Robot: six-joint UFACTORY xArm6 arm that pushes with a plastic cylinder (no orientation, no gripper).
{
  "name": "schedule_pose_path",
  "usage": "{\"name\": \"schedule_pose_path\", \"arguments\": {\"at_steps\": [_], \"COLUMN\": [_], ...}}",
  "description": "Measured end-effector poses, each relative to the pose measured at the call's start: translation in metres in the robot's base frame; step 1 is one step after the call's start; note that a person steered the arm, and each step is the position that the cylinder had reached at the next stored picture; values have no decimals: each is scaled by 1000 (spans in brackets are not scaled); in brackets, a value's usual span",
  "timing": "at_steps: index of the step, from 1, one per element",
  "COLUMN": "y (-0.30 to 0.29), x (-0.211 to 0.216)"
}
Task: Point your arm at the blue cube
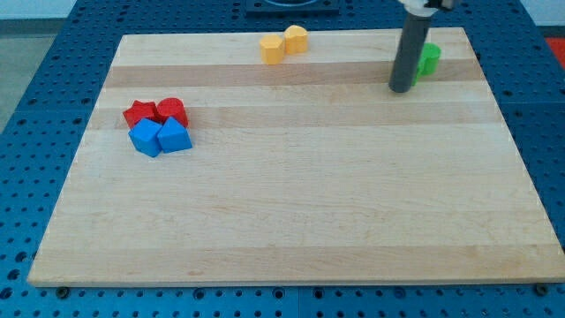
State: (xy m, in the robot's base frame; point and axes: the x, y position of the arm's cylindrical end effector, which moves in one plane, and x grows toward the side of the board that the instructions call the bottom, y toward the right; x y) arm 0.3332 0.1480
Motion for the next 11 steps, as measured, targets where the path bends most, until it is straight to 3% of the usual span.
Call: {"name": "schedule_pose_path", "arguments": {"at_steps": [1,3,5,9,11], "y": [-21,3,-10,-144,-168], "x": [1,-19,-19,0,3]}}
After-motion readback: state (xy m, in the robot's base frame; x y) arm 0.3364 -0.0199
